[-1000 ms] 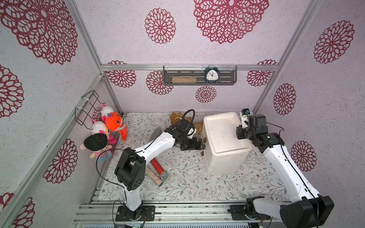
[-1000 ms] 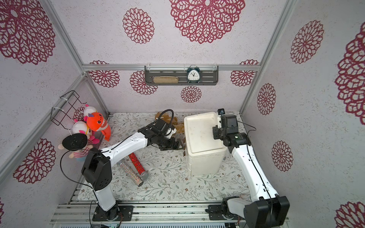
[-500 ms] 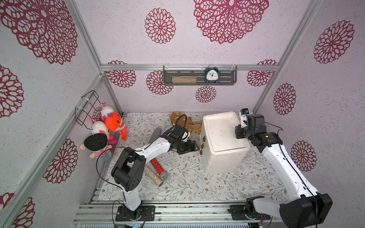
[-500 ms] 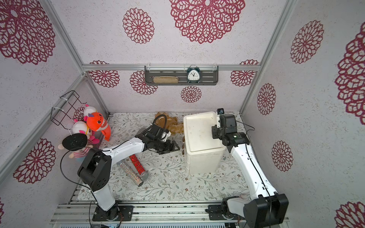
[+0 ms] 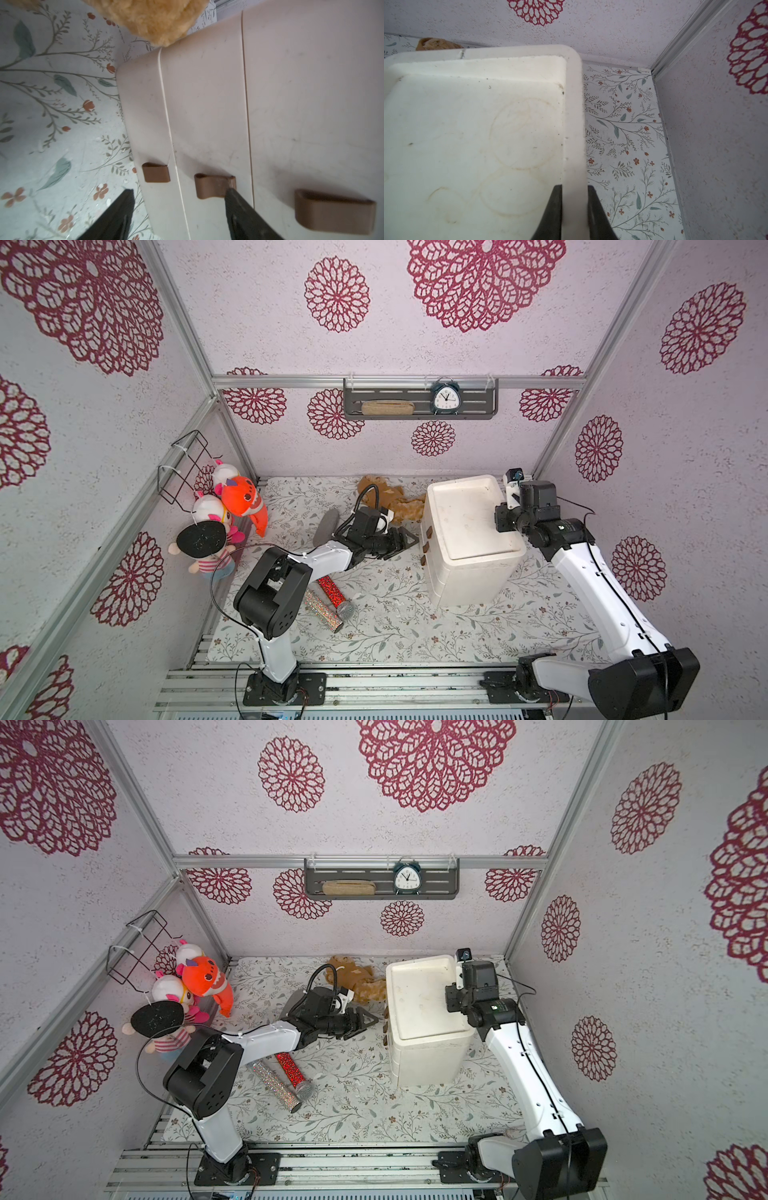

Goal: Take the microphone out of the drawer
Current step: Open the drawer in the storage box.

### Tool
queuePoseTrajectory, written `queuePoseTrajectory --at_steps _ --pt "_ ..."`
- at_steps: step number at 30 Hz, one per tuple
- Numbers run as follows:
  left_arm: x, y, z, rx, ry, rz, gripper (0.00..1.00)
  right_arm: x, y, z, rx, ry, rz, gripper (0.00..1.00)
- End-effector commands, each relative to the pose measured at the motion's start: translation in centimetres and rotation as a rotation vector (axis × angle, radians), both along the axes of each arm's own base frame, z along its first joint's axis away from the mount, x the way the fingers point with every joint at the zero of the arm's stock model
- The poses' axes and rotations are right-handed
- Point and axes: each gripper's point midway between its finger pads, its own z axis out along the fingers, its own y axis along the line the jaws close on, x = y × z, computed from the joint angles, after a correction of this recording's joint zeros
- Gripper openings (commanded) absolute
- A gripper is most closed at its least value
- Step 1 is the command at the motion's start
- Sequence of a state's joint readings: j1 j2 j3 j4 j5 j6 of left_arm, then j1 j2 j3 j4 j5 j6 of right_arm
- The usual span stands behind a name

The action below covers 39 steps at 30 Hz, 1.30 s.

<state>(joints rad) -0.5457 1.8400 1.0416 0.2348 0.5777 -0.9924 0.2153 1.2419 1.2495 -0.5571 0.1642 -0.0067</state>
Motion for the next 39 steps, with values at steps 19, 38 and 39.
queuePoseTrajectory --at_steps 19,38,39 --pt "-0.5 -3.9 -1.2 -0.177 0.038 -0.048 0.52 0.8 -0.2 0.7 -0.042 -0.056 -0.015 0.00" --pt "-0.9 -5.4 0.3 -0.291 0.033 -0.079 0.51 0.6 -0.2 0.6 -0.040 -0.056 -0.014 0.00" --pt "-0.9 -5.5 0.9 -0.312 0.029 -0.083 0.51 0.6 -0.2 0.6 -0.040 -0.055 -0.013 0.00"
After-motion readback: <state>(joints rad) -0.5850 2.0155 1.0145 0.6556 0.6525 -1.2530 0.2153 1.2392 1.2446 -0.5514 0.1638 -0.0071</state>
